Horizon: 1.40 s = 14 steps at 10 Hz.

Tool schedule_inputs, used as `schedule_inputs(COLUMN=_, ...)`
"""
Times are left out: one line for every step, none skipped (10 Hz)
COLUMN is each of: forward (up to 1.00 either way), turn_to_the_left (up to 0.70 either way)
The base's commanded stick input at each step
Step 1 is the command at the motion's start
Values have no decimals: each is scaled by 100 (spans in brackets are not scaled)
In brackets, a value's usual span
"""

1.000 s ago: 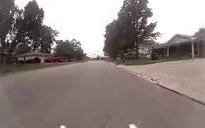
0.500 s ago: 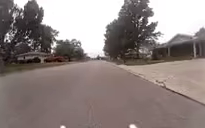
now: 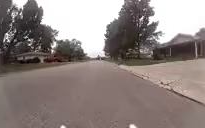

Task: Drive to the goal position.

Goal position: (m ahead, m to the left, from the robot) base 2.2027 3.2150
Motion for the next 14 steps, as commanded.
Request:
schedule_inputs(forward=50, turn_to_the_left=0)
schedule_inputs(forward=50, turn_to_the_left=0)
schedule_inputs(forward=50, turn_to_the_left=0)
schedule_inputs(forward=50, turn_to_the_left=0)
schedule_inputs(forward=50, turn_to_the_left=0)
schedule_inputs(forward=50, turn_to_the_left=0)
schedule_inputs(forward=50, turn_to_the_left=0)
schedule_inputs(forward=50, turn_to_the_left=0)
schedule_inputs(forward=50, turn_to_the_left=0)
schedule_inputs(forward=50, turn_to_the_left=0)
schedule_inputs(forward=50, turn_to_the_left=0)
schedule_inputs(forward=50, turn_to_the_left=0)
schedule_inputs(forward=50, turn_to_the_left=0)
schedule_inputs(forward=50, turn_to_the_left=0)
